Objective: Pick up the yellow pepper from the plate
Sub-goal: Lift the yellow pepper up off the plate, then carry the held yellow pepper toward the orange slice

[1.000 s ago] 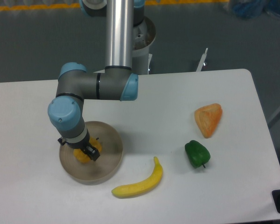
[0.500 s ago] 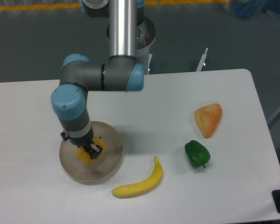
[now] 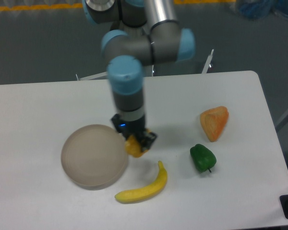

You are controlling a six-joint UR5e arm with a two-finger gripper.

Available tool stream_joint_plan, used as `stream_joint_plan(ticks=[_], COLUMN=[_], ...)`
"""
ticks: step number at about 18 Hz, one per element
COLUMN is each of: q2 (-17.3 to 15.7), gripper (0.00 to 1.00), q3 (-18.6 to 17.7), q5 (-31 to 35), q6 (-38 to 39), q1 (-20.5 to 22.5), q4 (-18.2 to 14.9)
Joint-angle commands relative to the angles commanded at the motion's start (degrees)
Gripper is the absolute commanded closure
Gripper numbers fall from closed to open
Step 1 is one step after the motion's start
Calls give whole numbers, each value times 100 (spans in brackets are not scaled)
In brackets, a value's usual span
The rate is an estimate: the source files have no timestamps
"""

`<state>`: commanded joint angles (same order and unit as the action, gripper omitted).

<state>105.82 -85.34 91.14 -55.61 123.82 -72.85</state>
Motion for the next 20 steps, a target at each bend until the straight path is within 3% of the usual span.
stream_joint_plan(ticks=[7, 15, 20], q2=[44, 299, 378], gripper=[100, 100, 100], q3=[-123, 0, 106], q5=[-26, -96, -229], q6=[-1617, -2840, -2876], q1=[941, 1109, 1100], q4=[-176, -142, -133])
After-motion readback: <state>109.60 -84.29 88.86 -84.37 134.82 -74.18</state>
